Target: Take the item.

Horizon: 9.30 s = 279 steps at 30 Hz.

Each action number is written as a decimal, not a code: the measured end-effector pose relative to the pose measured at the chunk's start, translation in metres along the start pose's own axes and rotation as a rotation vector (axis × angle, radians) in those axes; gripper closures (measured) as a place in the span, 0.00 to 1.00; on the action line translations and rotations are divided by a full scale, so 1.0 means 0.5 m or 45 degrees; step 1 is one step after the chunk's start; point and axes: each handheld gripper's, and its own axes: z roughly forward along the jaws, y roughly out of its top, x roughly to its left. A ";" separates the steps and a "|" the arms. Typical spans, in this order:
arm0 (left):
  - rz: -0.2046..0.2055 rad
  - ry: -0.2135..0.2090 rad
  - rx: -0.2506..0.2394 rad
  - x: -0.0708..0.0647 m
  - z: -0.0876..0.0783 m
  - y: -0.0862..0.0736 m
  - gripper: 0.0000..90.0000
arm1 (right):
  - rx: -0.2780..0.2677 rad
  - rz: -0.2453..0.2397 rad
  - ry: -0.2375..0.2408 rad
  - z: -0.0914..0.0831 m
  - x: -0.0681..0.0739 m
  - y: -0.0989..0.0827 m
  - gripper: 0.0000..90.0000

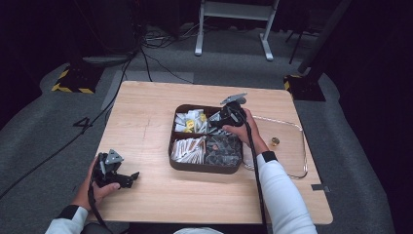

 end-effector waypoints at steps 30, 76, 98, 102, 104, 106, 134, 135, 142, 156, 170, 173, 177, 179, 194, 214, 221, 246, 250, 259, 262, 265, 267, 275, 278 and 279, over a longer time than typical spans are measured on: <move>-0.001 -0.002 0.002 0.000 0.000 0.000 0.00 | -0.025 0.000 -0.064 -0.003 0.019 0.001 0.98; -0.005 0.006 -0.002 -0.001 0.000 0.000 0.00 | -0.292 -0.093 0.041 -0.214 0.056 -0.079 0.98; -0.002 0.003 0.000 0.000 0.001 0.001 0.00 | -0.286 -0.198 0.112 -0.262 0.118 -0.130 0.98; 0.001 0.001 0.001 0.001 0.001 0.001 0.00 | -0.270 -0.216 0.136 -0.263 0.135 -0.142 0.98; 0.000 0.000 0.000 0.001 0.001 0.001 0.00 | -0.266 -0.229 0.149 -0.265 0.144 -0.148 0.98; -0.001 -0.001 0.000 0.001 0.000 0.000 0.00 | -0.263 -0.242 0.159 -0.268 0.152 -0.154 0.98; -0.004 0.002 -0.001 0.001 -0.001 -0.002 0.00 | -0.152 -0.411 0.349 -0.231 0.282 -0.205 0.98; -0.004 0.002 0.000 0.001 -0.001 -0.002 0.00 | -0.145 -0.415 0.357 -0.230 0.284 -0.207 0.98; -0.003 0.000 -0.002 0.001 -0.002 -0.002 0.00 | -0.119 -0.429 0.396 -0.220 0.298 -0.219 0.98; -0.001 -0.001 0.000 0.002 -0.002 -0.002 0.00 | -0.021 -0.454 0.468 -0.170 0.320 -0.239 0.98; -0.001 -0.003 -0.001 0.002 -0.002 -0.002 0.00 | 0.034 -0.442 0.509 -0.137 0.316 -0.249 0.95; -0.001 -0.003 -0.001 0.002 -0.002 -0.002 0.00 | 0.046 -0.428 0.487 -0.134 0.309 -0.251 0.89; 0.000 -0.002 -0.001 0.002 -0.002 -0.002 0.00 | 0.065 -0.427 0.442 -0.133 0.304 -0.251 0.77; 0.000 -0.001 -0.001 0.002 -0.002 -0.002 0.00 | 0.058 -0.437 0.430 -0.134 0.300 -0.250 0.73; -0.001 -0.001 -0.001 0.002 -0.002 -0.002 0.00 | -0.010 -0.388 0.353 -0.165 0.276 -0.242 0.43; 0.001 -0.004 -0.001 0.002 -0.002 -0.002 0.00 | -0.102 -0.431 0.275 -0.230 0.254 -0.225 0.33; 0.000 -0.004 -0.001 0.002 -0.002 -0.002 0.00 | -0.157 -0.405 0.214 -0.260 0.231 -0.219 0.33; 0.007 -0.006 -0.003 0.003 0.001 0.000 0.00 | -0.218 -0.262 -0.035 -0.299 0.104 -0.199 0.33; 0.010 -0.004 -0.003 0.003 0.001 0.000 0.00 | -0.203 -0.236 -0.074 -0.292 0.082 -0.199 0.33; 0.008 -0.006 -0.003 0.003 0.001 0.001 0.00 | -0.174 -0.166 -0.139 -0.277 0.036 -0.202 0.33; 0.008 -0.006 -0.003 0.003 0.001 0.001 0.00 | -0.164 -0.156 -0.162 -0.274 0.022 -0.205 0.33; 0.008 -0.006 -0.003 0.003 0.001 0.001 0.00 | -0.161 -0.129 -0.180 -0.272 0.006 -0.209 0.33; 0.008 -0.006 -0.003 0.003 0.001 0.001 0.00 | -0.151 -0.111 -0.199 -0.270 -0.006 -0.212 0.33; 0.006 -0.006 -0.003 0.003 0.001 0.001 0.00 | -0.116 -0.040 -0.274 -0.264 -0.056 -0.234 0.34; 0.005 -0.006 -0.003 0.003 0.001 0.001 0.00 | -0.105 -0.008 -0.299 -0.263 -0.074 -0.244 0.34; 0.005 -0.006 -0.003 0.003 0.001 0.001 0.00 | -0.103 0.002 -0.303 -0.262 -0.078 -0.247 0.34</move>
